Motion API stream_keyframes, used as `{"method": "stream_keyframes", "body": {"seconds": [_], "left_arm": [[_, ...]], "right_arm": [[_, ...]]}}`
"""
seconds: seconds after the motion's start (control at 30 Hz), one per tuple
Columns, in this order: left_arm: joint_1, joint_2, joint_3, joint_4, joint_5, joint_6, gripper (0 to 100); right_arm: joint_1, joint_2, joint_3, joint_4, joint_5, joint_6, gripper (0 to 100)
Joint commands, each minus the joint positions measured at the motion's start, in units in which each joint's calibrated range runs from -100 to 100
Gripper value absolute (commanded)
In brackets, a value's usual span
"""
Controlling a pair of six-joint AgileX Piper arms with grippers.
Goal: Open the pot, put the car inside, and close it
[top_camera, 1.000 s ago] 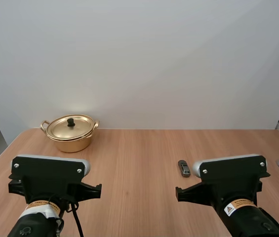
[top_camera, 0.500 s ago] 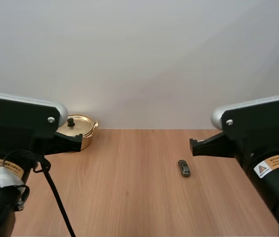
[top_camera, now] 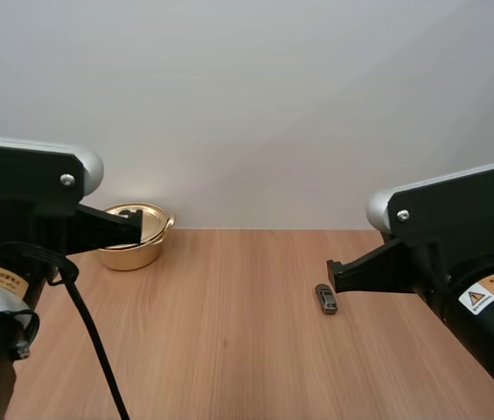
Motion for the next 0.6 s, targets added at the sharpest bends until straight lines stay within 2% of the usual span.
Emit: {"method": "stream_keyframes", "body": {"seconds": [0.0,0.1,0.37,0.47,0.57], "left_arm": [[0.04,4.7,-1.3,0.0,-0.4,-1.3,0],[0.77,11.0,-4.5,0.0,-0.2,-1.3,0],[5.92,34.0,-17.1,-0.7,-4.3,-1.7,0],[6.24,44.3,-23.5,-3.2,-0.6,2.7,0],[6.18,55.6,-30.9,-7.4,9.5,9.5,0]], "right_arm": [[0.0,0.0,0.0,0.1,2.6,-0.8,0],[0.0,0.0,0.0,0.1,6.4,-1.0,0],[0.0,0.0,0.0,0.1,9.9,-1.0,0],[0.0,0.0,0.0,0.1,10.2,-1.0,0],[0.0,0.0,0.3,0.1,10.2,-1.1,0]]}}
